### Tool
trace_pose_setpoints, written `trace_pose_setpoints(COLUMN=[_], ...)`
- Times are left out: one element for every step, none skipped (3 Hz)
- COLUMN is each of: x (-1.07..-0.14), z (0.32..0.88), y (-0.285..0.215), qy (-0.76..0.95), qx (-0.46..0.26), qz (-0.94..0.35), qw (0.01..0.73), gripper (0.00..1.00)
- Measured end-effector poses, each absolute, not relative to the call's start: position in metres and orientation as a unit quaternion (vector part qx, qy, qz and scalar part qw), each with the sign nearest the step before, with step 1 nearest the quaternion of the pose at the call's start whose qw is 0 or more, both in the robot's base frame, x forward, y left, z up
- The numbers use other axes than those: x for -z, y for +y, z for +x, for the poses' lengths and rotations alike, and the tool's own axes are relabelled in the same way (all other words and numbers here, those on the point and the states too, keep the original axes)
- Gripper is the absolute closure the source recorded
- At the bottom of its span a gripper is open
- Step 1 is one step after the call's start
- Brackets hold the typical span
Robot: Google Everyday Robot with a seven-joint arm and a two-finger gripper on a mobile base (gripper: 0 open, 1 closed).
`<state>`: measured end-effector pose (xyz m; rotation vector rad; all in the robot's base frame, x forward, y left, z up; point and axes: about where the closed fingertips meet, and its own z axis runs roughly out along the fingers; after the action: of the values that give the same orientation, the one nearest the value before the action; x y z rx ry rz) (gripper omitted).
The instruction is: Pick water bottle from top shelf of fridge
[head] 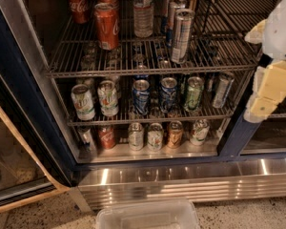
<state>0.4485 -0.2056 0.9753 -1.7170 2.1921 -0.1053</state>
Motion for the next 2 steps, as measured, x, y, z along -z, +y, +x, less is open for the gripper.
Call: trace_pose_setpoints(x=[-0.9742,-0.9742], z=[0.4662,0.4662], y=[-0.1765,-0.1765], qy=[0.749,0.749], qx=[0.020,0.020], qz=[-0.627,-0.627], qw=[0.212,0.212], gripper=[0.00,0.00])
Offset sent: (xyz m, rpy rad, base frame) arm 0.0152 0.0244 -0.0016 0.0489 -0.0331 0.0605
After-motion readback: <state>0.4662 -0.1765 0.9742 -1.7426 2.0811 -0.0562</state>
